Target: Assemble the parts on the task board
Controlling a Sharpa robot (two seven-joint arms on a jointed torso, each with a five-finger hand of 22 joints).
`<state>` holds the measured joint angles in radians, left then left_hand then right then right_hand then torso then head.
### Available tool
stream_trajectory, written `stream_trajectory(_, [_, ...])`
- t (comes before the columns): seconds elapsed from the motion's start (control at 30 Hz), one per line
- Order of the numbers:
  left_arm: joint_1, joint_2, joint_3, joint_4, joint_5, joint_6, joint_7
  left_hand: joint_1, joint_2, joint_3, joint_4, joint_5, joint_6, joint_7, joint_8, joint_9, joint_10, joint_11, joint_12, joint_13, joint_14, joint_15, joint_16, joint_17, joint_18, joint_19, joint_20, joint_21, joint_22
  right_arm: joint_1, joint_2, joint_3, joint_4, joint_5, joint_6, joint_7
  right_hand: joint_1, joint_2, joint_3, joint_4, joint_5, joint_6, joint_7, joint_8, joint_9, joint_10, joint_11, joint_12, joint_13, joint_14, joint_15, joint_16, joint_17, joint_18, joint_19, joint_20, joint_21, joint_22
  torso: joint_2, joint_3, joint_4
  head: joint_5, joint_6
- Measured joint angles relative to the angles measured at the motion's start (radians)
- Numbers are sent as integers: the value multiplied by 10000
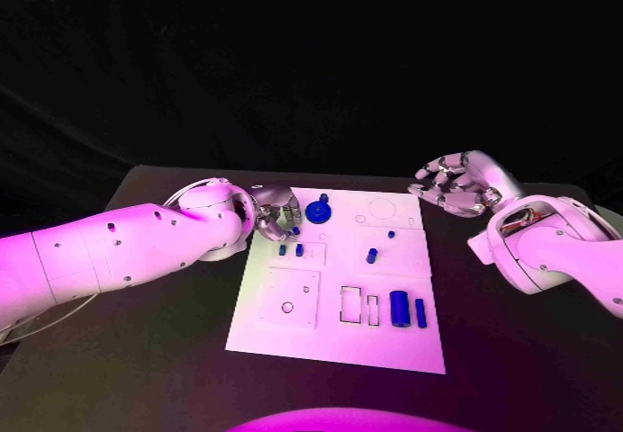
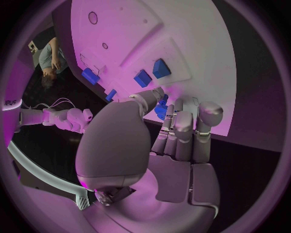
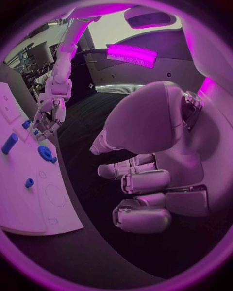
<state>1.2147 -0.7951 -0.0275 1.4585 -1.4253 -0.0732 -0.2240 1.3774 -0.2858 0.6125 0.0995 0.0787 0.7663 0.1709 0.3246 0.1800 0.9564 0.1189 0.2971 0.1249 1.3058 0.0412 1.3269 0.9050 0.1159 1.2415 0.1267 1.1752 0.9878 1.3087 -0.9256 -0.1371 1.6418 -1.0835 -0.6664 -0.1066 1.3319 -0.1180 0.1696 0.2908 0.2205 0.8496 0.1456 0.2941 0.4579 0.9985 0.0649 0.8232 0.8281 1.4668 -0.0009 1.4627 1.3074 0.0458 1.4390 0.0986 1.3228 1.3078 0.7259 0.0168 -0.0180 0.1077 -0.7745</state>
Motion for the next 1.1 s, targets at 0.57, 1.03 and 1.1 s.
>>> stream_trajectory(0.57, [35, -1295, 157, 230, 4581, -1621, 1984, 1247, 711, -3116, 1877, 62, 188, 290, 59, 97, -1734, 313, 1316, 61, -2851, 339, -1506, -3781, 560, -2213, 353, -3112, -3366, -161, 256, -11, -397, -2606, 2616, -109, 1609, -929, 1692, -126, -386, 406, 110, -558, -399, 12, 311, -5420, -4942, -3, 117, -192, -1, 156, -50, 192, -322, -2, -13, 13, 9, -270, 58])
stream_trajectory(1.03, [46, -1891, 170, 640, 11489, -2453, 4847, -531, 2522, -6424, 1967, 104, 417, 341, 225, 118, -1401, 226, 2443, 140, -2910, 341, -1527, -4469, 548, -1994, 324, -3863, -3926, -500, 963, -26, -824, -5498, 3570, -742, 1471, -1126, 1947, -187, -560, 452, 352, -856, -505, 44, 468, -5868, -5579, 14, 242, -192, -1, 157, 44, 250, -268, -4, 7, -16, 12, -659, 140])
stream_trajectory(1.1, [45, -1904, 169, 701, 12029, -2479, 5136, -253, 2653, -6361, 1904, 105, 417, 342, 225, 128, -1474, 256, 2520, 119, -2910, 341, -1488, -4527, 548, -1942, 342, -3917, -3957, -530, 1048, -26, -882, -5671, 3592, -812, 1555, -1064, 2065, -195, -681, 509, 370, -856, -514, 74, 497, -5892, -5648, 15, 242, -192, 3, 156, 79, 285, -196, -4, 7, -16, 13, -662, 141])
